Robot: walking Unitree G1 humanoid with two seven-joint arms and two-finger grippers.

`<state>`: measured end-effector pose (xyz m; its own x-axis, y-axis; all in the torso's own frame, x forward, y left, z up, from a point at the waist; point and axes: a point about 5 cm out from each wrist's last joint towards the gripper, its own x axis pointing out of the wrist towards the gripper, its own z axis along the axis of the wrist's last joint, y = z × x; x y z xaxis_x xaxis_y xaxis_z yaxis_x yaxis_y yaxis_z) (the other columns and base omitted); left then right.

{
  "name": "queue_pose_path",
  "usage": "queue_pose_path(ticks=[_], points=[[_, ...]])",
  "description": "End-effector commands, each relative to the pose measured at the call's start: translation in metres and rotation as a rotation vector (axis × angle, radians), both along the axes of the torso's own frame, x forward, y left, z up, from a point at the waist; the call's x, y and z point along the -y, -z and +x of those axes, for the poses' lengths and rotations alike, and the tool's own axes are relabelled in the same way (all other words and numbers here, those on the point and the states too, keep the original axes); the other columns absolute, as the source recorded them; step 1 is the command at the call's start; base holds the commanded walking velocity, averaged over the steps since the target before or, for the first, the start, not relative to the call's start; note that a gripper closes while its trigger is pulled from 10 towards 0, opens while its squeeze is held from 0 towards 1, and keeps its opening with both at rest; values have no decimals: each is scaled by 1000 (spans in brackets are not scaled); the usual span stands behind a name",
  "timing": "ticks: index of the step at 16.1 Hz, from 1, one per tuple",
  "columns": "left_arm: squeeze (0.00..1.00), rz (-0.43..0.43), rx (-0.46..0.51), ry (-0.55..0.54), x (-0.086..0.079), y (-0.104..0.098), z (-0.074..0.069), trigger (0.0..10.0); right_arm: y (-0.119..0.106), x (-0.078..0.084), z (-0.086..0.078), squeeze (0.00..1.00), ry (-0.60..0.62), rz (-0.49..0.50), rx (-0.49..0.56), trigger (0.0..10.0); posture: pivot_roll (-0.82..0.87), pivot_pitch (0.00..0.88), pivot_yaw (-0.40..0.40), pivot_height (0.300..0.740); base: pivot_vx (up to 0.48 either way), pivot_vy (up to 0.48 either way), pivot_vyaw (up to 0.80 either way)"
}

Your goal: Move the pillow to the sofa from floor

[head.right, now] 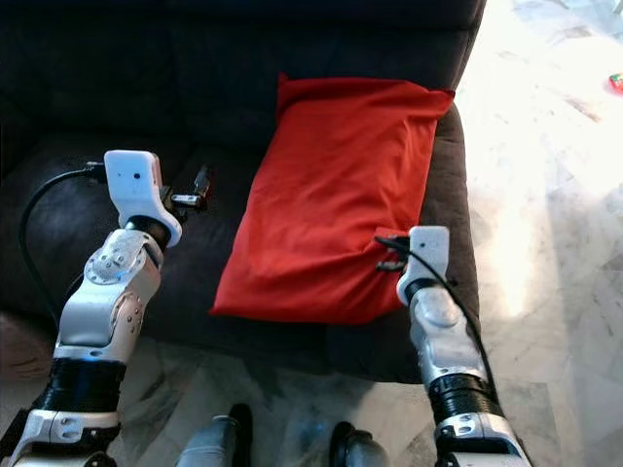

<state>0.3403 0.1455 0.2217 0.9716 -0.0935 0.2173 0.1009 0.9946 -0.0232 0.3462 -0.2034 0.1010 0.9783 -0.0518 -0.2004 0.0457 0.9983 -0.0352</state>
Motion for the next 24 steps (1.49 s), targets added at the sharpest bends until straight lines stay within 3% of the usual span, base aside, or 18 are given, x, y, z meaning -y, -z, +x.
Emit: queue_pose_path(ticks=[1,4,8,11,16,17,18,19,20,24], points=[[0,-10,3,-7,-3,2,0,10000,-13,18,-2,0,73,-15,48,10000,124,222,1,740,0,0,0],[0,-9,0,-3,-1,4,-1,10000,18,18,-31,0,66,-15,-72,10000,117,214,-2,740,0,0,0],[0,17,-14,-8,-5,9,2,10000,62,-5,-65,0,31,46,-212,10000,119,211,1,740,0,0,0],[0,32,-30,-22,-9,13,2,10000,65,-27,-65,0,-3,97,-221,10000,128,211,2,740,0,0,0],[0,41,-50,-29,-11,17,3,10000,62,-39,-63,0,-37,117,-211,10000,123,213,1,740,0,0,0],[0,45,-69,-22,-8,22,3,10000,68,-39,-68,90,-38,116,-231,10000,122,215,1,740,0,0,0],[0,45,-71,-21,-8,23,3,10000,69,-39,-69,90,-38,116,-233,10000,122,215,1,740,0,0,0],[0,44,-74,-21,-8,24,2,10000,69,-38,-69,690,-37,117,-233,10000,121,216,2,740,0,0,0],[0,43,-75,-23,-8,27,2,10000,65,-36,-66,1000,-18,115,-209,10000,123,215,3,740,0,0,0],[0,35,-71,-28,-10,31,0,10000,52,-38,-56,1000,-30,100,-140,10000,119,213,4,740,0,0,0]])
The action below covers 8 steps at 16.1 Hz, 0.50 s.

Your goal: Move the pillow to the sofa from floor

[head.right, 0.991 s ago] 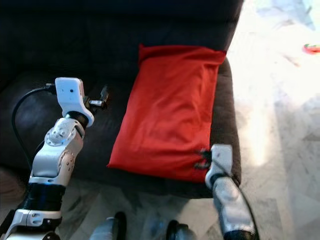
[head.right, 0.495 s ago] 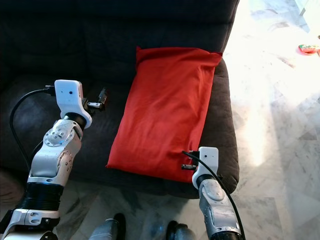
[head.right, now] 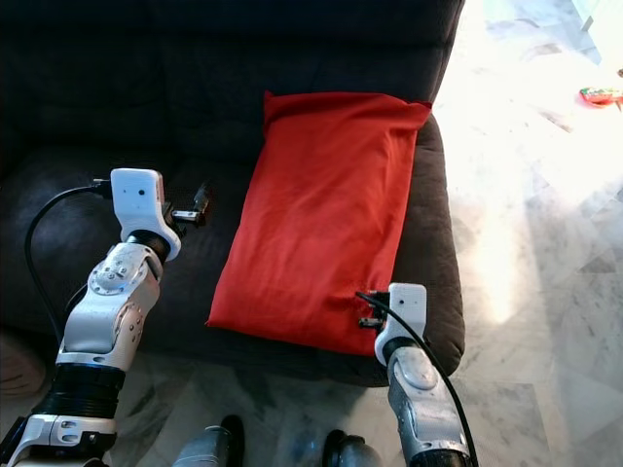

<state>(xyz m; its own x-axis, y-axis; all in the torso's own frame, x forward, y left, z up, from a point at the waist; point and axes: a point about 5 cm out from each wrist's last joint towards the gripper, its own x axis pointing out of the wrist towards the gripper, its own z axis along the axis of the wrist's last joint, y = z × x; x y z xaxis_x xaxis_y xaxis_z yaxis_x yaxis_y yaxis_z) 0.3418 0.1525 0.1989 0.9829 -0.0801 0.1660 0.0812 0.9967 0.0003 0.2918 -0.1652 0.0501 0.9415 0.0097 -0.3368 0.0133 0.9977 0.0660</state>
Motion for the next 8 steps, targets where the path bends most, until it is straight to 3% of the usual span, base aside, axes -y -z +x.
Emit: queue_pose_path(ticks=[1,7,8], points=[[0,11,-23,-8,-2,9,-2,10000,-2,1,1,1000,5,-12,18,10000,120,211,5,740,0,0,0],[0,28,-12,7,3,13,1,10000,-29,17,25,1000,50,-129,155,10000,118,171,5,740,0,0,0],[0,29,-3,6,3,12,1,10000,-40,23,32,0,73,-169,210,10000,116,166,5,740,0,0,0]])
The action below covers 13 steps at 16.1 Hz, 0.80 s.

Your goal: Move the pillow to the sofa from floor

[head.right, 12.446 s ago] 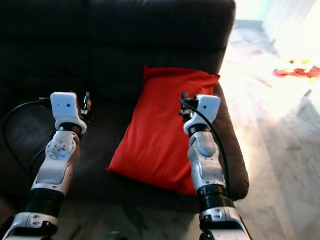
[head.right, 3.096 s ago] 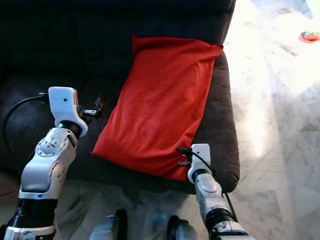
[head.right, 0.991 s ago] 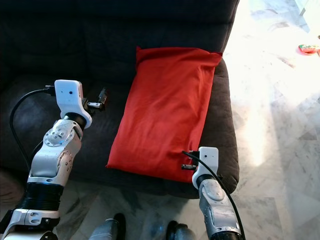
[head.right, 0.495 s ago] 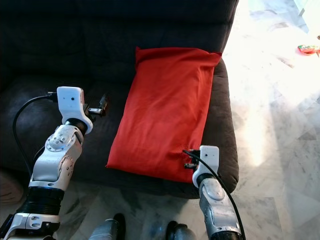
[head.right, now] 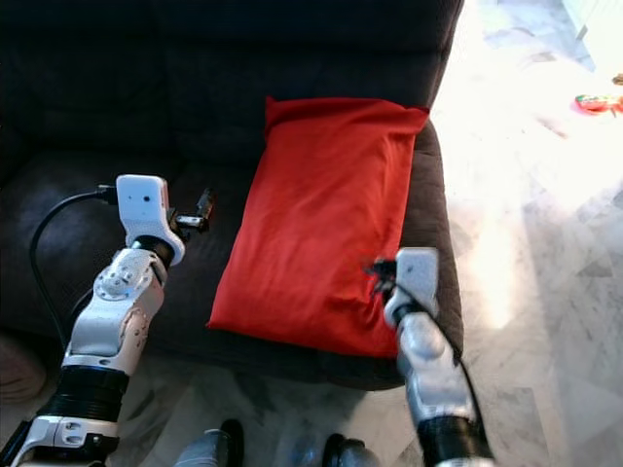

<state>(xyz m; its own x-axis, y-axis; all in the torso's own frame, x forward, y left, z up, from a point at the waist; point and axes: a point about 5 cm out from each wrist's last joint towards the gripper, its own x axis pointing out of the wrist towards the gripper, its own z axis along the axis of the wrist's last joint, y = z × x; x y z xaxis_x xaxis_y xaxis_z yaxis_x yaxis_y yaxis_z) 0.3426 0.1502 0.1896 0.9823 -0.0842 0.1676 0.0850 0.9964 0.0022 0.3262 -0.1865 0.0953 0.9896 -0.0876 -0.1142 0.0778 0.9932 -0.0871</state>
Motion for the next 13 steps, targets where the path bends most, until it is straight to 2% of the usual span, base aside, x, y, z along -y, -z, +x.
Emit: queue_pose_path(ticks=[1,3,6,9,13], points=[[0,38,13,-2,0,2,-1,10000,-10,9,6,0,42,-12,60,10000,112,149,5,740,0,0,0],[0,48,12,-6,-1,8,-2,10000,-21,11,14,0,31,8,114,10000,107,129,5,740,0,0,0],[0,34,20,-41,-9,19,-3,10000,-24,10,20,0,7,11,151,10000,103,100,6,740,0,0,0],[0,38,17,-98,-19,25,-4,10000,-23,9,23,0,10,15,158,10000,101,83,2,740,0,0,0],[0,36,-24,-122,-20,47,-5,10000,-11,7,20,0,-13,17,133,10000,92,56,-7,740,0,0,0]])
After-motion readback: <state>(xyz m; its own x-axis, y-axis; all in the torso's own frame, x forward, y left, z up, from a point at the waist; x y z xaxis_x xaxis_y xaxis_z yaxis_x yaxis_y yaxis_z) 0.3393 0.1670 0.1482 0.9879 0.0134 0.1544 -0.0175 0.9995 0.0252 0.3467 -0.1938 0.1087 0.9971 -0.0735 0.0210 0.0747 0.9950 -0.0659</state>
